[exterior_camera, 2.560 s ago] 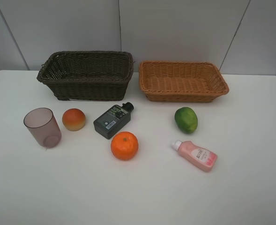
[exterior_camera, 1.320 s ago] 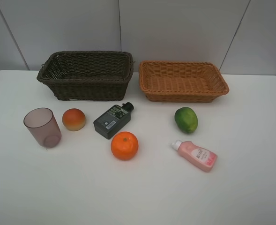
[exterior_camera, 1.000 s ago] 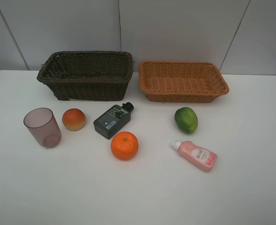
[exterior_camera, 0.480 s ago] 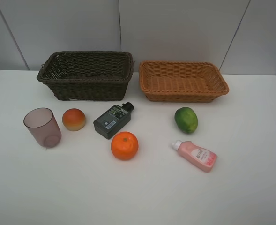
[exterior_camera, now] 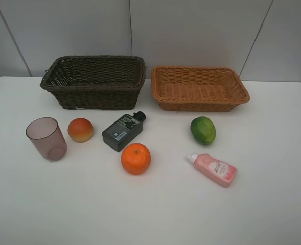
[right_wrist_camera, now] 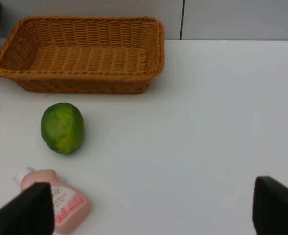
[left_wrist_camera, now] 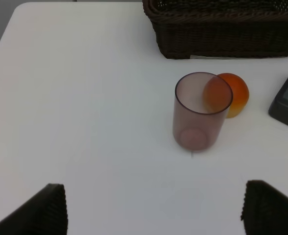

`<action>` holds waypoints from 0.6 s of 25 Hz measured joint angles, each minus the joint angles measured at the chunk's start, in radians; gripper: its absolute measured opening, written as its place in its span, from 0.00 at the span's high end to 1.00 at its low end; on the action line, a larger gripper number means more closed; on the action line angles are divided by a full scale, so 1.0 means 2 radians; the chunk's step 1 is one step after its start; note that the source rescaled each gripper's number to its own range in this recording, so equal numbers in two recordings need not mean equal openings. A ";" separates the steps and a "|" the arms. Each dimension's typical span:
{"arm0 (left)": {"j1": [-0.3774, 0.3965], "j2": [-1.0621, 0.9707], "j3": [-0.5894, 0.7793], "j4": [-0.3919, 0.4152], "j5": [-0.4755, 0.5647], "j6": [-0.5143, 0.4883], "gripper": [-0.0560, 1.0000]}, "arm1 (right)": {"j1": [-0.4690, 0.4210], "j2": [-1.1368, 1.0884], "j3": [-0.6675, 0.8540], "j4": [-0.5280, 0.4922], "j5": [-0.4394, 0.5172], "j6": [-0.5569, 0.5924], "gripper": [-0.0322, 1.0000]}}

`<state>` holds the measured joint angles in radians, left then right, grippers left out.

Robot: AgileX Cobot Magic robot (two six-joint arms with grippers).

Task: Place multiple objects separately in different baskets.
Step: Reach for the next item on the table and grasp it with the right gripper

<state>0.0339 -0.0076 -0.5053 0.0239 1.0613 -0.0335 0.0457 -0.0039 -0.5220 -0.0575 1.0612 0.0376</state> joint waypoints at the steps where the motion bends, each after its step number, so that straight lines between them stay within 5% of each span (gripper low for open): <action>1: 0.000 0.000 0.000 0.000 0.000 0.000 0.07 | 0.000 0.000 0.000 0.000 0.000 0.000 0.24; 11: 0.000 0.000 0.000 0.000 0.000 0.000 0.07 | 0.000 0.011 -0.003 -0.001 -0.002 0.000 0.24; 15: 0.000 0.000 0.000 0.000 0.000 0.000 0.07 | 0.000 0.083 -0.026 0.012 -0.047 0.000 0.24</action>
<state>0.0339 -0.0076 -0.5053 0.0239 1.0613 -0.0335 0.0457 0.1624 -0.5748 -0.0326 0.9680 0.0376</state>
